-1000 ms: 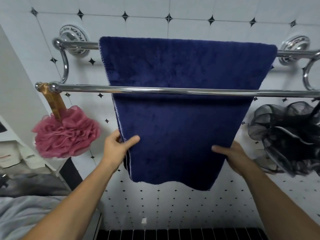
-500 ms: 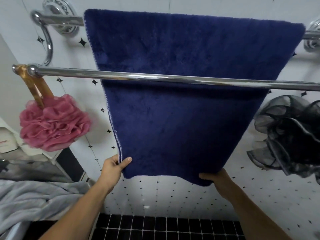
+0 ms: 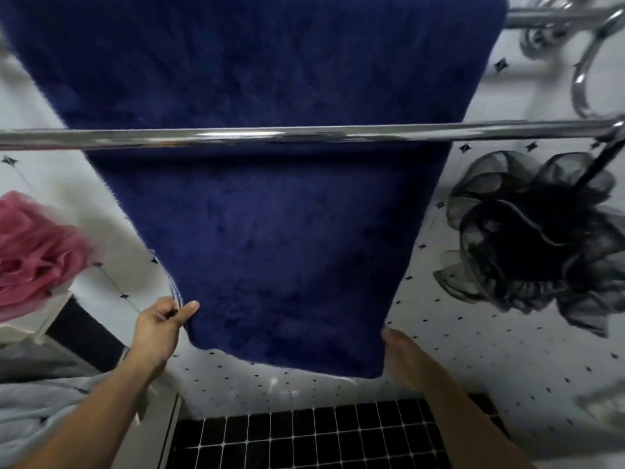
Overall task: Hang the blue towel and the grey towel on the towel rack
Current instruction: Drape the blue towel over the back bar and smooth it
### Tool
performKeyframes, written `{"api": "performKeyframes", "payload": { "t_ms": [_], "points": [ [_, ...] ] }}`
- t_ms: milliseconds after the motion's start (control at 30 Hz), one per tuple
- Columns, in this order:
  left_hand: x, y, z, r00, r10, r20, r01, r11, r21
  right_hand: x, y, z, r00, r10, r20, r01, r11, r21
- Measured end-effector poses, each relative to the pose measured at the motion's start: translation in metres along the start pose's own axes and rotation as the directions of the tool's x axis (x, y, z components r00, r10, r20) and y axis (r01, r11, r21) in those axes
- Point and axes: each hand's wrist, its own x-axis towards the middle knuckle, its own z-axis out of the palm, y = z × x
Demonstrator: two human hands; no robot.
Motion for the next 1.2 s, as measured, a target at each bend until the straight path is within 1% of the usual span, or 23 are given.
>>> {"api": "performKeyframes", "payload": {
  "t_ms": [33, 67, 100, 167, 200, 267, 333, 367, 500, 567, 633, 700, 733, 767, 833, 933, 1000, 1033, 1067, 1133, 1167, 1200],
  "points": [
    [0.001, 0.001, 0.002, 1.0, -0.011, 0.0, 0.011, 1.0, 0.013, -0.001, 0.0, 0.003, 1.0, 0.012, 0.004, -0.012, 0.997, 0.08],
    [0.003, 0.002, 0.003, 1.0, -0.02, 0.003, 0.02, 0.999, 0.025, 0.0, 0.0, 0.007, 1.0, 0.003, 0.017, -0.005, 0.995, 0.103],
    [0.004, 0.003, 0.004, 1.0, -0.024, 0.002, 0.024, 0.999, 0.035, 0.002, -0.001, 0.01, 0.999, -0.023, 0.03, 0.02, 0.995, 0.095],
    [0.007, 0.007, 0.001, 1.0, -0.031, 0.0, 0.031, 0.998, 0.056, 0.002, -0.001, 0.014, 0.992, -0.123, 0.022, 0.123, 0.992, 0.036],
    [0.009, 0.009, -0.001, 0.999, -0.033, 0.008, 0.033, 0.997, 0.072, 0.0, -0.002, 0.012, 0.987, -0.16, -0.005, 0.16, 0.987, 0.027],
    [0.011, 0.012, -0.006, 0.999, -0.029, 0.021, 0.026, 0.994, 0.104, -0.001, -0.002, 0.002, 0.972, -0.209, -0.103, 0.213, 0.976, 0.035],
    [0.013, 0.015, -0.009, 0.999, -0.013, 0.033, 0.009, 0.992, 0.127, -0.002, -0.001, -0.01, 0.949, -0.245, -0.196, 0.249, 0.968, -0.006],
    [0.014, 0.015, -0.009, 0.999, -0.012, 0.041, 0.006, 0.991, 0.132, -0.002, 0.0, -0.013, 0.941, -0.259, -0.216, 0.257, 0.966, -0.036],
    [0.01, 0.017, -0.005, 0.998, -0.021, 0.057, 0.014, 0.992, 0.122, -0.001, 0.003, -0.012, 0.924, -0.292, -0.245, 0.274, 0.956, -0.107],
    [0.007, 0.018, -0.004, 0.998, -0.026, 0.049, 0.021, 0.995, 0.096, -0.005, 0.004, -0.01, 0.937, -0.291, -0.192, 0.273, 0.955, -0.114],
    [0.002, 0.019, -0.002, 0.998, -0.03, 0.047, 0.026, 0.997, 0.071, -0.01, 0.008, -0.007, 0.965, -0.248, -0.088, 0.233, 0.961, -0.147],
    [-0.001, 0.017, -0.001, 0.998, -0.034, 0.048, 0.032, 0.998, 0.057, -0.012, 0.013, 0.0, 0.976, -0.212, -0.043, 0.191, 0.939, -0.285],
    [-0.003, 0.017, -0.001, 0.998, -0.038, 0.04, 0.036, 0.998, 0.053, -0.01, 0.015, 0.002, 0.973, -0.221, -0.068, 0.184, 0.92, -0.346],
    [-0.004, 0.016, -0.001, 0.999, -0.036, 0.025, 0.035, 0.998, 0.05, -0.009, 0.016, 0.004, 0.963, -0.24, -0.125, 0.179, 0.912, -0.37],
    [-0.008, 0.017, 0.0, 1.0, -0.025, -0.012, 0.025, 0.999, 0.048, -0.006, 0.014, 0.002, 0.931, -0.266, -0.251, 0.161, 0.914, -0.373],
    [-0.016, 0.017, 0.005, 0.999, -0.03, -0.042, 0.03, 0.999, 0.016, -0.002, 0.01, -0.003, 0.909, -0.282, -0.306, 0.137, 0.897, -0.42],
    [-0.024, 0.016, 0.01, 0.999, -0.025, -0.048, 0.025, 1.0, -0.016, 0.004, 0.014, -0.003, 0.897, -0.278, -0.344, 0.091, 0.877, -0.472],
    [-0.028, 0.013, 0.009, 0.998, -0.029, -0.059, 0.027, 0.999, -0.034, 0.007, 0.017, 0.0, 0.895, -0.254, -0.368, 0.035, 0.86, -0.508],
    [-0.034, 0.011, 0.008, 0.997, -0.036, -0.072, 0.032, 0.998, -0.055, 0.011, 0.024, 0.003, 0.896, -0.192, -0.401, -0.067, 0.833, -0.549],
    [-0.046, 0.0, -0.006, 0.992, -0.053, -0.113, 0.044, 0.996, -0.079, 0.013, 0.046, 0.014, 0.89, -0.02, -0.455, -0.311, 0.703, -0.64],
    [-0.053, -0.006, -0.018, 0.991, -0.057, -0.124, 0.048, 0.996, -0.075, 0.014, 0.058, 0.023, 0.891, 0.045, -0.451, -0.373, 0.64, -0.672],
    [-0.061, -0.012, -0.03, 0.991, -0.062, -0.123, 0.054, 0.996, -0.067, 0.015, 0.069, 0.037, 0.892, 0.096, -0.442, -0.402, 0.615, -0.678]
  ]
}}
